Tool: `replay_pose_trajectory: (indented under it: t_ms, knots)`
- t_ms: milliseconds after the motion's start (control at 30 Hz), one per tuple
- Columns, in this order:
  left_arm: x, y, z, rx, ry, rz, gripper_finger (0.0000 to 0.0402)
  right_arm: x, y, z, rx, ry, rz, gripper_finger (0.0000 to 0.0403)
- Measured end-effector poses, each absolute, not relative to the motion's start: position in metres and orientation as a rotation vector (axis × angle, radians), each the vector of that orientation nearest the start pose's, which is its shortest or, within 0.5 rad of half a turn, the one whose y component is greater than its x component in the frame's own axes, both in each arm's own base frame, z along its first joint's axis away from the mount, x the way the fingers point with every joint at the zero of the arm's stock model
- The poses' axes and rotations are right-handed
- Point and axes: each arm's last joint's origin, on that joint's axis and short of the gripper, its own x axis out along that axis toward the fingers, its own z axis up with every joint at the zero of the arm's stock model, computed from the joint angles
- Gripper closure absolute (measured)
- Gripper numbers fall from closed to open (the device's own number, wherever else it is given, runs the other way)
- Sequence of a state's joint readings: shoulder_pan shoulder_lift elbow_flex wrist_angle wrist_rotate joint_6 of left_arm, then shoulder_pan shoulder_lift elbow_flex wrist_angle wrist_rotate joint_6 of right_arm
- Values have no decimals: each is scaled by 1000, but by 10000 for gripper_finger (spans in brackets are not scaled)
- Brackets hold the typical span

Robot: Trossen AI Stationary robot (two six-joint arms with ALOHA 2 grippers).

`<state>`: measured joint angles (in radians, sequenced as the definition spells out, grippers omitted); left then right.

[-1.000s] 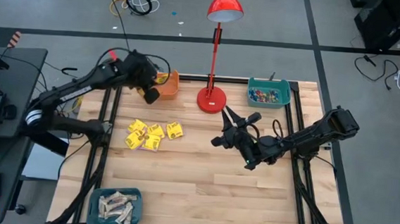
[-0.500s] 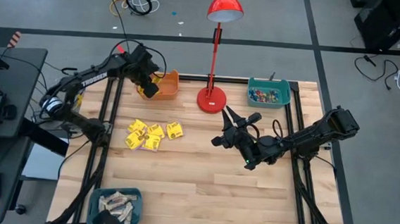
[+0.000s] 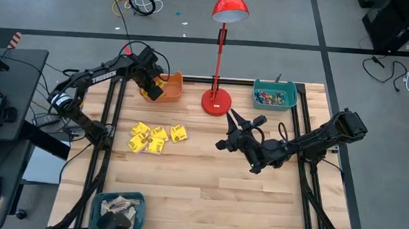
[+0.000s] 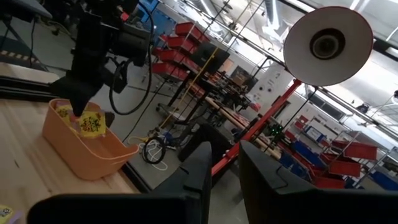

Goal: Sort candy
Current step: Put the yellow candy into the orange bin

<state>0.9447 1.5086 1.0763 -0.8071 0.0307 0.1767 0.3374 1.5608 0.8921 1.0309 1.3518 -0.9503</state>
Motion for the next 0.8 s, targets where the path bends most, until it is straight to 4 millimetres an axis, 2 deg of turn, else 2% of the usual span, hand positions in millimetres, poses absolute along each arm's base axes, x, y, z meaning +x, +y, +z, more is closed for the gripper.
replay_pose_trajectory:
  t_ms: [200, 633, 800]
  knots:
    - [166, 230, 227, -472, 1185, 741, 386, 308, 78, 288, -579, 241, -1017, 336]
    - [166, 230, 227, -474, 1187, 746, 331, 308, 77, 288, -577, 241, -1022, 336]
    - [167, 229, 246, -440, 1133, 758, 326, 312, 66, 288, -559, 223, -1034, 336]
